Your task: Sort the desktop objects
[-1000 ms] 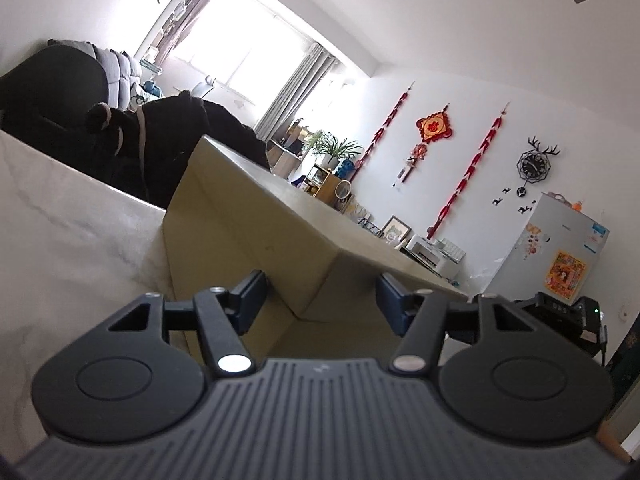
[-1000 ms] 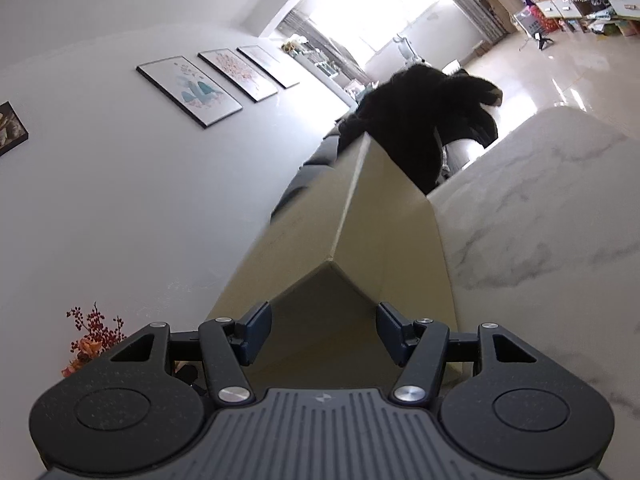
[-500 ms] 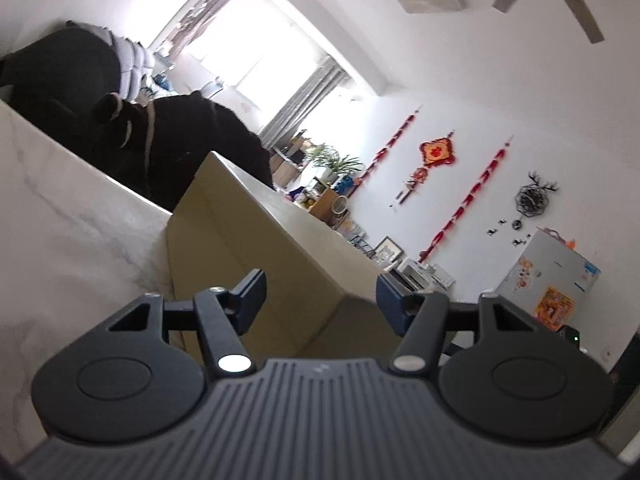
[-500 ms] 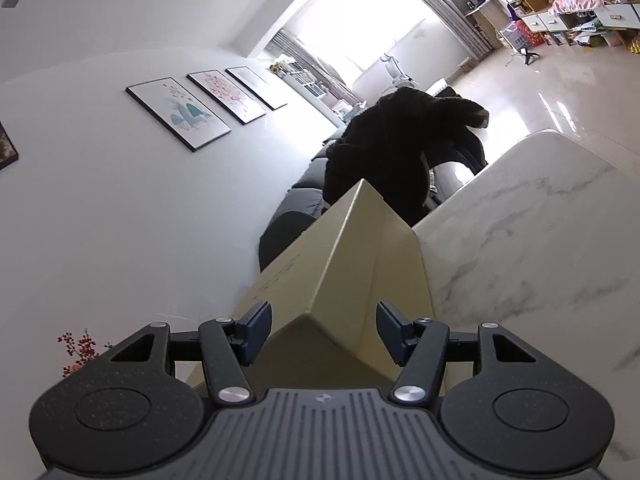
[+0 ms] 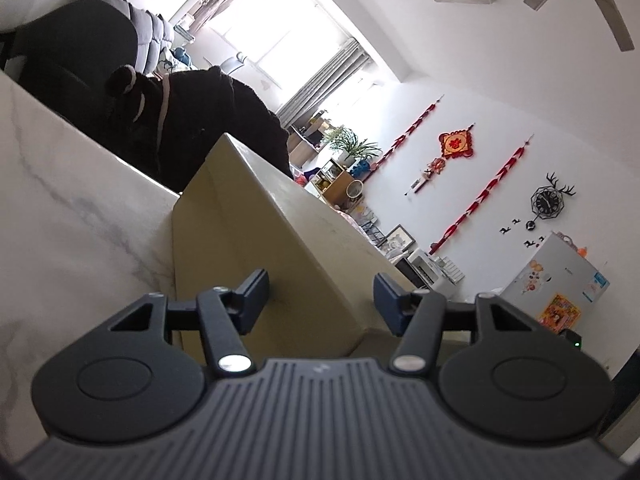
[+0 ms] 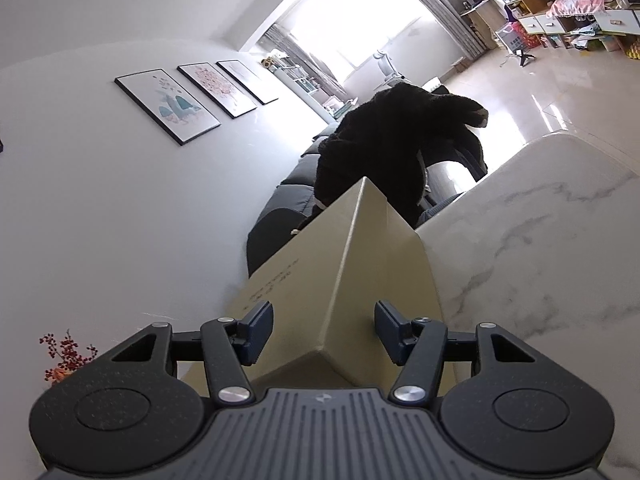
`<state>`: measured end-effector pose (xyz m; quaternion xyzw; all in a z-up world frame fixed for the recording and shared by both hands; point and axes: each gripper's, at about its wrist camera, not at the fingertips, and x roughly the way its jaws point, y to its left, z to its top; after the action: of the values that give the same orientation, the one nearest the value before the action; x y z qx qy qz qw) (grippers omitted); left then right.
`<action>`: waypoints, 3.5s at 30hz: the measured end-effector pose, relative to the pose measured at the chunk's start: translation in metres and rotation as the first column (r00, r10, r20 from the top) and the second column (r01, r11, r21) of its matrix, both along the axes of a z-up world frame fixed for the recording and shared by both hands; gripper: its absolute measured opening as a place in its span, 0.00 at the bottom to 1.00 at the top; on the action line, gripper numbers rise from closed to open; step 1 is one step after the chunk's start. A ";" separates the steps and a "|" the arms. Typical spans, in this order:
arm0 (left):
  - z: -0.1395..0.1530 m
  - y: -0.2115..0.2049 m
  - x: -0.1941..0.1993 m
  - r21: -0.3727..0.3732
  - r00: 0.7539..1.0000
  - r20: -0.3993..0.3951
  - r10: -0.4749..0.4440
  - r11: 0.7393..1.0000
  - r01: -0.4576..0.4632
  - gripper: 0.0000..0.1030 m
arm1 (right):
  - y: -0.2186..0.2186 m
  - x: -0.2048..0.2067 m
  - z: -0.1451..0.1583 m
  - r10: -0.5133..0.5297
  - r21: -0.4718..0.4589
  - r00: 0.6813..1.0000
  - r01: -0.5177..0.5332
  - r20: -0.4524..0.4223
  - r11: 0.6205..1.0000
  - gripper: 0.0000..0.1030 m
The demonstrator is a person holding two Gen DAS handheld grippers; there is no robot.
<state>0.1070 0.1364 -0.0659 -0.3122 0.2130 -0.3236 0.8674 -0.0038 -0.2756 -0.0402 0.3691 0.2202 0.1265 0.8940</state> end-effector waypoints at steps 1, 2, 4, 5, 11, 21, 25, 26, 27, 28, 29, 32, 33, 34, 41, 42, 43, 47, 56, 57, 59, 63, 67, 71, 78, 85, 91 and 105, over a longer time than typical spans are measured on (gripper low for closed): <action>-0.002 0.001 0.000 -0.009 1.000 -0.005 -0.003 1.000 0.003 0.56 | 0.001 0.001 -0.001 -0.003 -0.004 1.000 0.003 -0.004 1.000 0.59; -0.003 0.002 0.001 -0.010 1.000 -0.007 -0.007 1.000 0.007 0.56 | 0.001 0.002 -0.003 -0.005 -0.007 1.000 0.005 -0.009 1.000 0.59; -0.006 0.003 0.000 -0.013 1.000 -0.012 -0.013 1.000 0.012 0.56 | 0.002 0.003 -0.006 -0.007 -0.005 1.000 0.007 -0.013 1.000 0.59; -0.006 0.004 0.001 -0.013 1.000 -0.012 -0.016 1.000 0.016 0.56 | 0.002 0.003 -0.007 -0.008 -0.003 1.000 0.008 -0.014 1.000 0.59; -0.014 0.005 0.004 -0.018 0.999 -0.039 -0.024 1.000 0.024 0.56 | 0.002 0.003 -0.018 -0.014 0.012 0.999 0.015 -0.033 1.000 0.59; -0.023 0.007 0.009 -0.023 0.997 -0.074 -0.032 0.999 0.030 0.55 | 0.004 0.007 -0.026 -0.020 -0.006 0.998 0.019 -0.062 1.000 0.60; -0.013 0.008 0.013 0.008 0.998 -0.059 -0.015 1.000 0.016 0.51 | 0.007 0.009 -0.020 -0.022 -0.043 0.998 0.020 -0.061 0.999 0.59; -0.010 0.008 0.015 0.009 0.999 -0.052 -0.014 1.000 0.014 0.50 | 0.008 0.010 -0.018 -0.020 -0.054 0.998 0.017 -0.057 0.998 0.59; -0.006 0.008 0.017 0.012 0.999 -0.044 -0.011 1.000 0.012 0.50 | 0.009 0.011 -0.016 -0.019 -0.062 0.999 0.015 -0.051 0.998 0.59; -0.003 0.007 0.018 0.020 0.999 -0.033 -0.008 1.000 0.009 0.50 | 0.009 0.013 -0.013 -0.017 -0.068 0.999 0.014 -0.046 0.998 0.58; 0.001 0.006 0.020 0.030 1.000 -0.021 -0.005 1.000 0.006 0.50 | 0.009 0.014 -0.011 -0.014 -0.073 0.999 0.011 -0.040 0.997 0.57; 0.010 0.002 0.028 0.058 1.000 0.010 -0.003 0.998 0.002 0.50 | 0.009 0.023 -0.003 -0.007 -0.099 1.000 0.004 -0.026 0.995 0.57; 0.012 0.001 0.031 0.066 1.000 0.019 -0.003 0.998 0.001 0.50 | 0.010 0.026 0.000 -0.005 -0.113 1.000 0.002 -0.023 0.994 0.56; 0.014 -0.001 0.034 0.073 1.000 0.026 -0.004 0.997 0.002 0.50 | 0.011 0.030 0.002 -0.003 -0.126 1.000 0.001 -0.019 0.992 0.54; 0.023 -0.016 0.051 0.153 0.997 0.077 -0.011 0.988 -0.001 0.50 | 0.024 0.055 0.018 0.010 -0.219 1.000 -0.010 -0.003 0.976 0.54; 0.024 -0.018 0.053 0.164 0.997 0.083 -0.012 0.986 -0.002 0.50 | 0.025 0.058 0.020 0.018 -0.226 1.000 -0.016 0.004 0.974 0.54; 0.025 -0.019 0.054 0.170 0.996 0.088 -0.014 0.985 -0.001 0.50 | 0.026 0.061 0.023 0.026 -0.229 1.000 -0.023 0.011 0.973 0.54; 0.027 -0.029 0.061 0.201 0.995 0.095 -0.035 0.979 0.015 0.50 | 0.031 0.074 0.031 0.057 -0.253 0.998 -0.050 0.023 0.966 0.54; 0.031 -0.045 0.080 0.273 0.994 0.097 -0.060 0.961 0.031 0.50 | 0.042 0.113 0.037 0.114 -0.311 0.993 -0.112 -0.013 0.944 0.54; 0.031 -0.046 0.082 0.280 0.994 0.097 -0.058 0.960 0.029 0.50 | 0.044 0.118 0.036 0.119 -0.315 0.993 -0.119 -0.019 0.942 0.54; 0.031 -0.047 0.084 0.292 0.994 0.097 -0.058 0.956 0.027 0.50 | 0.047 0.128 0.036 0.131 -0.320 0.991 -0.135 -0.034 0.938 0.54; 0.032 -0.050 0.087 0.317 0.993 0.103 -0.064 0.948 0.028 0.50 | 0.053 0.142 0.035 0.147 -0.339 0.988 -0.154 -0.046 0.928 0.54; 0.036 -0.054 0.091 0.353 0.992 0.104 -0.076 0.935 0.034 0.50 | 0.052 0.150 0.034 0.151 -0.350 0.987 -0.160 -0.053 0.923 0.53; 0.038 -0.057 0.096 0.365 0.992 0.092 -0.084 0.930 0.045 0.50 | 0.050 0.155 0.032 0.156 -0.350 0.986 -0.166 -0.057 0.922 0.52; 0.037 -0.056 0.096 0.360 0.992 0.082 -0.091 0.931 0.056 0.50 | 0.039 0.156 0.028 0.159 -0.316 0.985 -0.170 -0.061 0.933 0.40; 0.042 -0.064 0.093 0.412 0.992 0.086 -0.093 0.910 0.049 0.50 | 0.045 0.156 0.032 0.163 -0.367 0.984 -0.176 -0.066 0.914 0.39; 0.047 -0.072 0.087 0.461 0.993 0.094 -0.076 0.887 0.025 0.55 | 0.055 0.152 0.036 0.123 -0.417 0.989 -0.145 -0.080 0.897 0.46; 0.076 -0.087 0.031 0.586 0.991 0.129 0.042 0.803 -0.111 0.86 | 0.081 0.088 0.065 0.080 -0.544 0.997 -0.074 -0.012 0.836 0.74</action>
<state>0.1379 0.0497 0.0099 -0.0165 0.2426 -0.2224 0.9441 0.0845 -0.1951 0.0248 0.0903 0.2566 0.0966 0.9574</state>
